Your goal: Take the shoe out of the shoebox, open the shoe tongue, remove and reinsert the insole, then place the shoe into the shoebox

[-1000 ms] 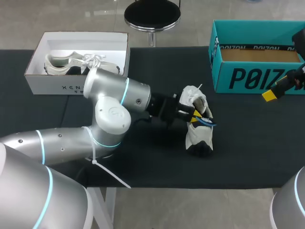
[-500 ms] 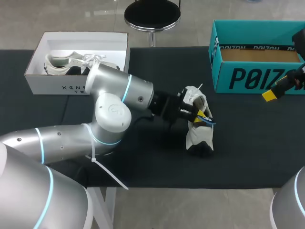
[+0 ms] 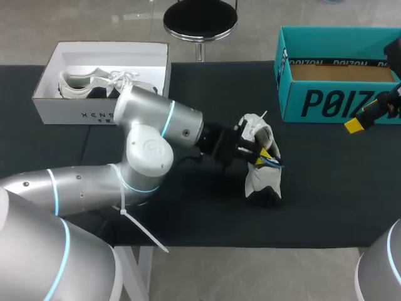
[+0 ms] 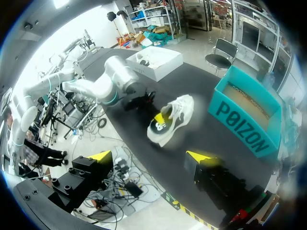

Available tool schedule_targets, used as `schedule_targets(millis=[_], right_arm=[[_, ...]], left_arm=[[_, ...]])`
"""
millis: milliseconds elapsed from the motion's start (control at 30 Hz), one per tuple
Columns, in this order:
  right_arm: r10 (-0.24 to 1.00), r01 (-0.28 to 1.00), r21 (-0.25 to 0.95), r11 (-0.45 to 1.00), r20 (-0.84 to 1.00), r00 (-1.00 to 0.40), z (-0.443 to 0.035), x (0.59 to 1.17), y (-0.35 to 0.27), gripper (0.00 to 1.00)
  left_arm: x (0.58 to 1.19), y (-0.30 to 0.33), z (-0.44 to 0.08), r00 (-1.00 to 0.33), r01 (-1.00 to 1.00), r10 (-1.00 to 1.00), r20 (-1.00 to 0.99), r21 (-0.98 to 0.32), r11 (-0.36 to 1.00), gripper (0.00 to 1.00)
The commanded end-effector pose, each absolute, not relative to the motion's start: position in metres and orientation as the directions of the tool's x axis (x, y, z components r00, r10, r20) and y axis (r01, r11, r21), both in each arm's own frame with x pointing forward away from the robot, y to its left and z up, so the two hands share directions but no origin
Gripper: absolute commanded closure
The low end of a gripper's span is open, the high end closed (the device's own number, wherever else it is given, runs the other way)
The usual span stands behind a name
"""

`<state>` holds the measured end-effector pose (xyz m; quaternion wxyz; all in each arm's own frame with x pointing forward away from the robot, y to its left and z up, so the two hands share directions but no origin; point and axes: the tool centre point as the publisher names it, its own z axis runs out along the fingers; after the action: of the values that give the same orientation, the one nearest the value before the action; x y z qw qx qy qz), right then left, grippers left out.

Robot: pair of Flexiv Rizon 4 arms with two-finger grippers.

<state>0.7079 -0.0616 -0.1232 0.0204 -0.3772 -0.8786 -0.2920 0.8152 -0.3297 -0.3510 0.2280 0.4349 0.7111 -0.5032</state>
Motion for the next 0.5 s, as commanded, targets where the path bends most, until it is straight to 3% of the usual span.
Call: schedule_targets(millis=[33,433,467,500], right_arm=[[0.651,0.676,0.494,0.547,0.257,-0.714,-0.124,0.710,-0.061,0.00],[0.651,0.676,0.494,0.547,0.257,-0.714,-0.124,0.710,-0.061,0.00],[0.651,0.676,0.494,0.547,0.257,-0.714,-0.124,0.710,-0.061,0.00],[0.651,0.676,0.494,0.547,0.257,-0.714,-0.124,0.710,-0.061,0.00]], left_arm=[[0.825,-0.336,-0.360,-0.515,0.851,0.395,-0.761,-0.507,0.133,1.00],[0.842,-0.329,-0.366,-0.547,0.835,0.377,-0.747,-0.514,0.195,1.00],[0.841,-0.328,-0.364,-0.545,0.837,0.381,-0.747,-0.514,0.190,0.95],[0.839,-0.327,-0.362,-0.544,0.837,0.383,-0.746,-0.515,0.186,0.74]])
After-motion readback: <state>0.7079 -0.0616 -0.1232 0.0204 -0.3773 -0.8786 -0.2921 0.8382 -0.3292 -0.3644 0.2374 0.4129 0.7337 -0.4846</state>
